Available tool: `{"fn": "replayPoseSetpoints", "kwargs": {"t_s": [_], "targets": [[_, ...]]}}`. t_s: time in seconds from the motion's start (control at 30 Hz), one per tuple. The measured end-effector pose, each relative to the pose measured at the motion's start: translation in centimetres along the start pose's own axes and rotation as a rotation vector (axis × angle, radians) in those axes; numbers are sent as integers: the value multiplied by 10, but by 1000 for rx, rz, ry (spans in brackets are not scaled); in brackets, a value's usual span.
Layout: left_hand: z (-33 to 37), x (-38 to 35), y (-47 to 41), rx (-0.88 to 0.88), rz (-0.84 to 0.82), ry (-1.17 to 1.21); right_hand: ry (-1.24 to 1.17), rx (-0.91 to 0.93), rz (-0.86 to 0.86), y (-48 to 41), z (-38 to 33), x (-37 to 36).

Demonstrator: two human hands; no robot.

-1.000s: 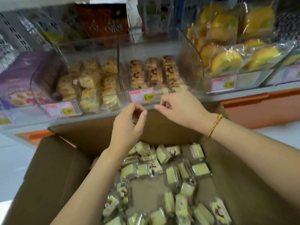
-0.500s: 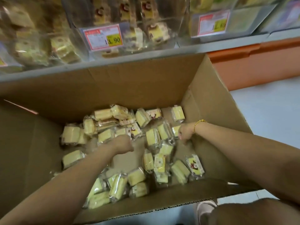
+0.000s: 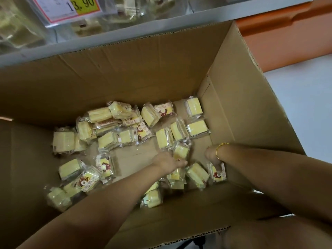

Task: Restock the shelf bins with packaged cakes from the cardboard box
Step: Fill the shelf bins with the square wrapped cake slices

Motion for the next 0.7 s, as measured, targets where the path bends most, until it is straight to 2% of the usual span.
{"fn": "replayPoseSetpoints", "kwargs": {"t_s": [0.13, 0.23, 0.4, 0.5, 0.53, 0.6, 0.67, 0.7], "targets": [[10, -8, 3, 12, -28, -51, -102, 6, -34, 6, 1, 4], [-9, -3, 3, 68, -27, 110, -258, -2, 12, 8, 7, 31], [-42, 28, 5, 99, 30, 334, -472, -27, 257, 41, 23, 111], [-59, 69, 7, 123, 233, 510, -613, -59, 417, 63, 39, 153], [-63, 84, 6, 115, 321, 541, -711, -49, 464, 69, 46, 165], [-64, 112, 7, 94, 460, 554, -1059, 0, 568, 78, 67, 182], [-51, 136, 5, 47, 552, 482, -1449, 47, 607, 77, 84, 181], [-41, 148, 1, 9, 592, 428, -1567, 49, 610, 73, 87, 176]]}}
Point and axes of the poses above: each hand's wrist, its own y-axis away from the middle knuckle, its own x-axis out of the back of the hand, z = x × y, the point moved 10 cm from there along -y, towards the middle knuckle, and after that the axes turned 9 degrees about -x, right-handed, at the moved point
